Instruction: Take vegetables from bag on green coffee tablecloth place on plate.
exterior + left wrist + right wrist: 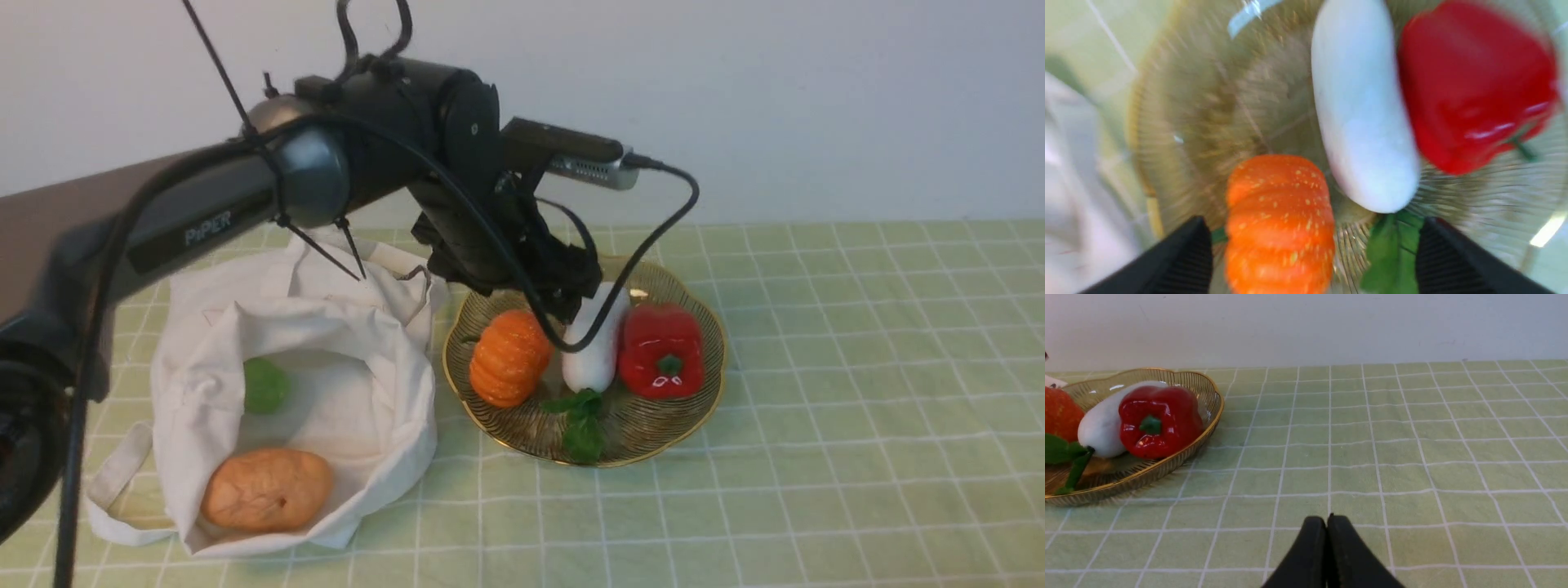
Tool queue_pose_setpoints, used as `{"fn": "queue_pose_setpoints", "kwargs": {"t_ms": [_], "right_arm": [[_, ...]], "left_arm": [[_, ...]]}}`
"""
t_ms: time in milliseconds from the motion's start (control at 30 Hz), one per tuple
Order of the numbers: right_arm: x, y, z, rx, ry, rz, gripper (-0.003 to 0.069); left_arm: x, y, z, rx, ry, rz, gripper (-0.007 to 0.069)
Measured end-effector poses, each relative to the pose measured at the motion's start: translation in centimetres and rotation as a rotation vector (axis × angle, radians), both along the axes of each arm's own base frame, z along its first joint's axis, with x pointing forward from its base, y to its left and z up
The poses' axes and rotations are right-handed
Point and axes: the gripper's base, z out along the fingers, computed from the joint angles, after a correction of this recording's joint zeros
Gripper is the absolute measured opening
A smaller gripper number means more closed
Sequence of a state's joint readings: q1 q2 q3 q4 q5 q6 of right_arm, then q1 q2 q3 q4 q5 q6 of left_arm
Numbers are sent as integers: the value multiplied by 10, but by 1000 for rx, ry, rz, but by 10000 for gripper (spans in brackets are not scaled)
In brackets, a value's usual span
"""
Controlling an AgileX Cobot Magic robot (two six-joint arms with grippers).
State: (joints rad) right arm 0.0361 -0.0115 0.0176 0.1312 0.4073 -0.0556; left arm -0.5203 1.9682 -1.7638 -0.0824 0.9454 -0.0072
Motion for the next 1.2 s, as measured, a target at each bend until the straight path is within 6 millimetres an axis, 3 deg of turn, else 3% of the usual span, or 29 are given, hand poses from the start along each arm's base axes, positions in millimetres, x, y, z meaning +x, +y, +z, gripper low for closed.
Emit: {"fn": "queue_pose_setpoints", "kwargs": {"t_ms": [133, 267, 367, 533, 633, 667, 700, 733, 800, 833, 867, 933, 967, 1033, 1200], "right_arm": [[0, 0, 0, 0, 0, 0, -15], [0, 0, 0, 0, 0, 0, -15], [0, 0, 0, 0, 0, 0, -15], [0, 0, 0, 0, 0, 0, -15], [0, 0, 0, 0, 0, 0, -15], [0, 0, 0, 0, 0, 0, -15], [0, 0, 0, 0, 0, 0, -15], [0, 0, 0, 0, 0, 0, -15], [0, 0, 0, 0, 0, 0, -15], [0, 0, 0, 0, 0, 0, -15], [0, 0, 0, 0, 0, 0, -15], [0, 0, 0, 0, 0, 0, -15], [0, 0, 0, 0, 0, 0, -15], [0, 0, 0, 0, 0, 0, -15], [0, 0, 0, 0, 0, 0, -15]], "left_arm": [[-32, 21, 82, 17, -51, -32, 286], [-61, 39, 128, 14, -128, -55, 69], [-88, 55, 154, -5, -189, -60, 10], [-130, 79, 171, -20, -221, -61, -5], [-179, 107, 166, -17, -214, -60, -5], [-182, 109, 161, -12, -202, -59, -5], [-203, 120, 157, -14, -205, -58, -5], [-209, 124, 154, -13, -203, -58, -5], [-250, 146, 122, -35, -199, -62, -5], [-265, 153, 116, -72, -242, -60, -5], [-263, 152, 112, -74, -238, -60, -5], [-288, 163, 85, -197, -381, -44, -5], [-291, 165, 85, -225, -424, -40, -5], [-306, 172, 52, -349, -538, -11, -5], [-318, 181, 3, -477, -686, 43, -5]]}}
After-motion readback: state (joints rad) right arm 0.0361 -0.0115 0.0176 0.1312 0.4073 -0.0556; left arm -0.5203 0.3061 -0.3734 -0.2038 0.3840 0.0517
